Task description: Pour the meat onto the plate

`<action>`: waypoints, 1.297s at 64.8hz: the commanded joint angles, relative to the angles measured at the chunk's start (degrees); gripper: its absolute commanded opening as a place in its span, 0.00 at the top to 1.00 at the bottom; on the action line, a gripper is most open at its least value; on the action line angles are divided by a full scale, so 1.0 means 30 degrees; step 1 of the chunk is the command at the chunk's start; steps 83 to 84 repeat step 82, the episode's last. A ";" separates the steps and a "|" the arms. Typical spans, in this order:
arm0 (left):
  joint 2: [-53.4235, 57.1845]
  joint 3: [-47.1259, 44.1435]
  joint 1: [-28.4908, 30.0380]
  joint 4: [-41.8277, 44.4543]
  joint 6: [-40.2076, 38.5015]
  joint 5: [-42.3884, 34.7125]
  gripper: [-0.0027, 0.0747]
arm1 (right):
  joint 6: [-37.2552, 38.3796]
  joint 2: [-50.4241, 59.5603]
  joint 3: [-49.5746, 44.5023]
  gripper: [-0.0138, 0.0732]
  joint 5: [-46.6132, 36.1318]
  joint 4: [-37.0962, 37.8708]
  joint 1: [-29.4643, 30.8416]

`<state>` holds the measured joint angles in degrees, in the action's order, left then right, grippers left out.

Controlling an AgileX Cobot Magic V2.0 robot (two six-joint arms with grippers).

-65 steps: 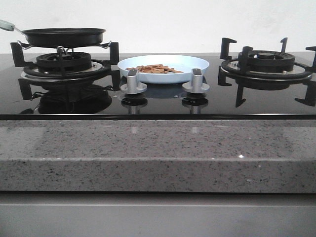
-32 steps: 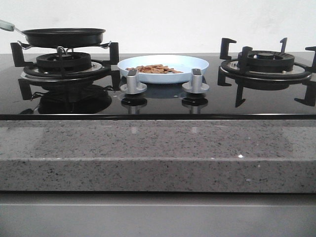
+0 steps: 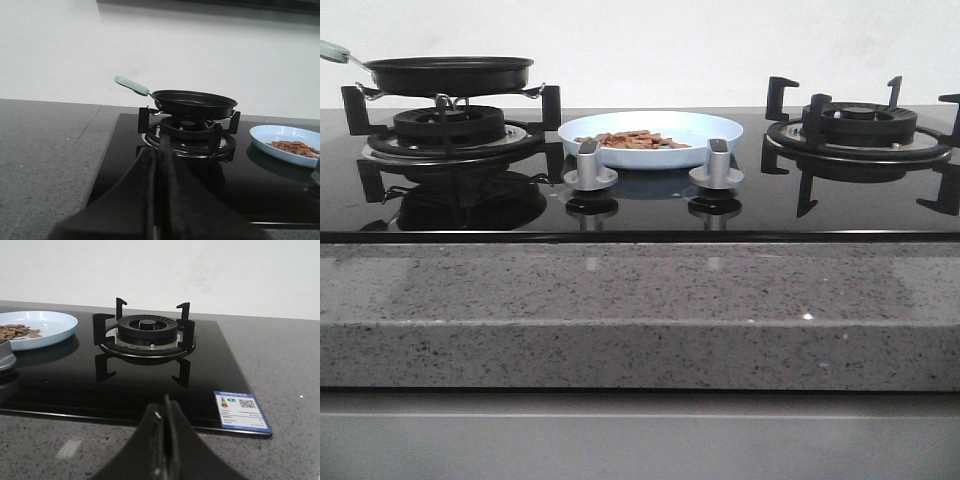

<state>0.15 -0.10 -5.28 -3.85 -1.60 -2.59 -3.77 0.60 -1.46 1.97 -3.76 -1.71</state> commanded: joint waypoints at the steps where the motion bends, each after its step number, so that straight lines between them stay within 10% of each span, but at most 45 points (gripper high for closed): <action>1: 0.0327 -0.0133 -0.0107 -0.0124 0.0013 -0.1611 0.99 | 0.0863 0.0326 0.0077 0.92 -0.1954 0.0978 0.0094; 84: 0.0327 -0.0133 -0.0107 -0.0124 0.0013 -0.1611 0.99 | 0.2295 0.0326 0.0077 0.92 -0.3602 0.0955 0.0221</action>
